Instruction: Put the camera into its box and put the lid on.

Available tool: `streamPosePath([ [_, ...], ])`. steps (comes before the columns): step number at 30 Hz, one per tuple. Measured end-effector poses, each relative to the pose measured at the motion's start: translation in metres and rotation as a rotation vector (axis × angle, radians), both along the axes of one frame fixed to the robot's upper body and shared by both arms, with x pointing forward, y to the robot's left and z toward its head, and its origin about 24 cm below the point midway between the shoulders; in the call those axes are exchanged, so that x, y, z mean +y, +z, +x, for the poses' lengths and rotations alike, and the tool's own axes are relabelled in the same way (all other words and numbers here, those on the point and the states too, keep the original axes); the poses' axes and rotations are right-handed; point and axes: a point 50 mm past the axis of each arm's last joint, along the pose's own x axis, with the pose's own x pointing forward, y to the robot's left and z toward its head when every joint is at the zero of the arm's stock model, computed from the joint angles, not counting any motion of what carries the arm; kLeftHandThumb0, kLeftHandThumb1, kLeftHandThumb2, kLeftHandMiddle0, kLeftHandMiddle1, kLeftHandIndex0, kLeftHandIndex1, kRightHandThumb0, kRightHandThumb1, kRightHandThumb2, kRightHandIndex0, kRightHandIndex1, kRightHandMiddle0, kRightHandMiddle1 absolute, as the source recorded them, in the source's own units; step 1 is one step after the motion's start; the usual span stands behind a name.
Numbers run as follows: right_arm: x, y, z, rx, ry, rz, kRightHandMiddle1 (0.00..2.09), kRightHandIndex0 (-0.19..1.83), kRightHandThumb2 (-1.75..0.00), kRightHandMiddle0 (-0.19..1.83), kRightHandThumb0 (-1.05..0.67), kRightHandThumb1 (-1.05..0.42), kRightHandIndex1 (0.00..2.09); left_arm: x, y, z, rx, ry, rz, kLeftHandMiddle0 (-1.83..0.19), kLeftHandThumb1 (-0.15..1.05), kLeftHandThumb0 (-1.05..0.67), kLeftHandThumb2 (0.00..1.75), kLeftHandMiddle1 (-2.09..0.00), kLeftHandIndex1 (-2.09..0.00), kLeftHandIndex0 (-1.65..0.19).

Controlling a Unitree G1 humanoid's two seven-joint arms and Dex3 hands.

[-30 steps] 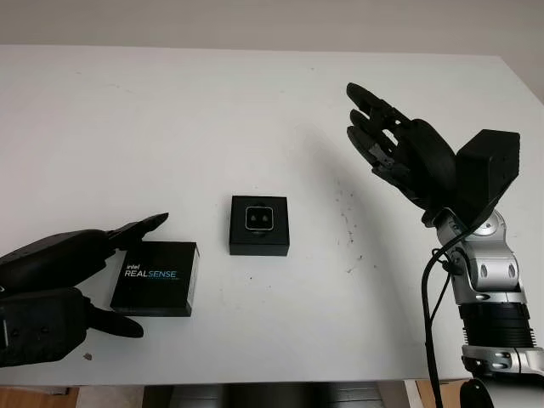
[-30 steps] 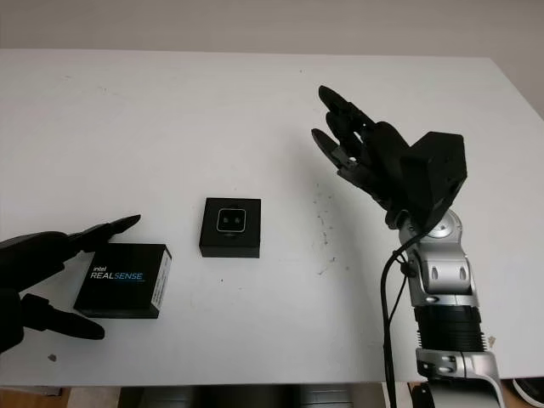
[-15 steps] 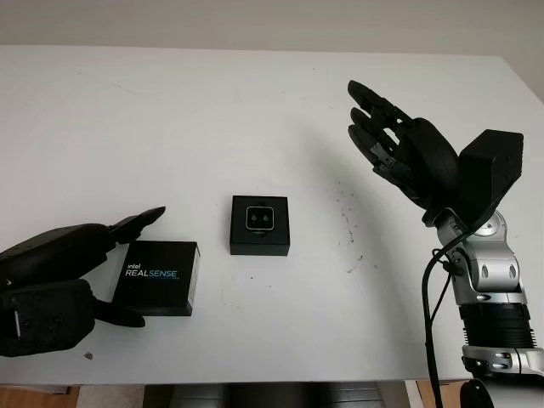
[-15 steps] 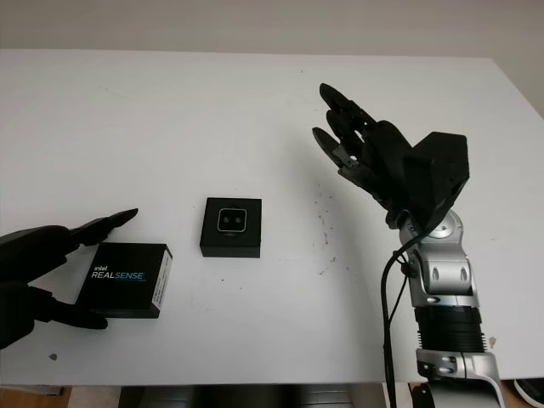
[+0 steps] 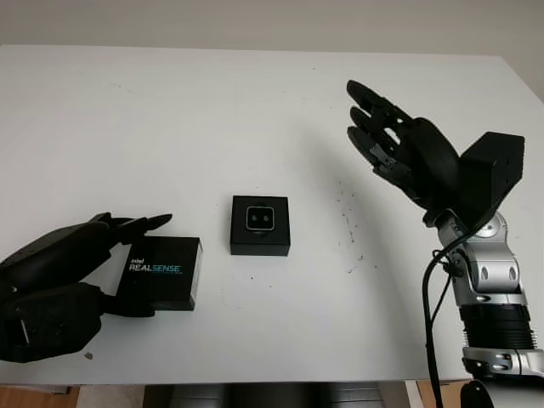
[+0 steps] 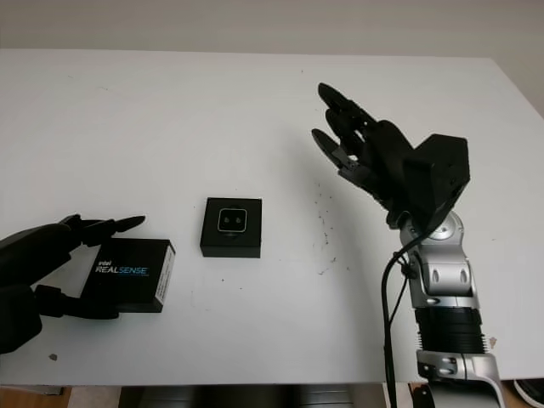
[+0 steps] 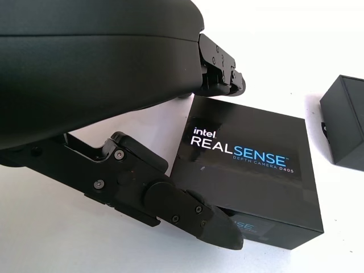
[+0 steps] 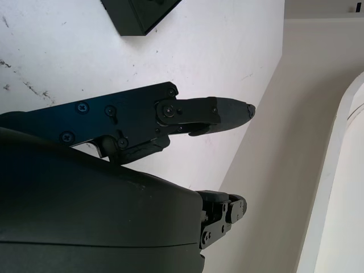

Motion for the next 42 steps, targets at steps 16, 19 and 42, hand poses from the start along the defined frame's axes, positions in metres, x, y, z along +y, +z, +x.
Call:
streamPosePath([
  [16,0.000,0.000,0.000,0.000,0.002,0.006,0.07,0.07,-0.30,0.16,-0.51,-1.05,0.05,-0.005,0.000,0.005,0.000,-0.026,0.086,0.13,0.80,-0.50,0.05,-1.34,-0.14,-0.34],
  [19,0.000,0.000,0.000,0.000,0.003,0.006,0.07,0.06,-0.29,0.17,-0.52,-1.05,0.05,-0.006,-0.003,0.006,-0.046,-0.034,0.087,0.06,0.82,-0.43,0.06,-1.43,-0.46,-0.33],
  [42,0.002,0.000,-0.001,-0.006,0.030,0.007,0.06,0.04,-0.31,0.15,-0.53,-1.05,0.04,-0.011,-0.023,0.010,-0.159,0.025,-0.124,-0.13,1.05,-0.37,0.27,-2.09,-2.09,0.04],
])
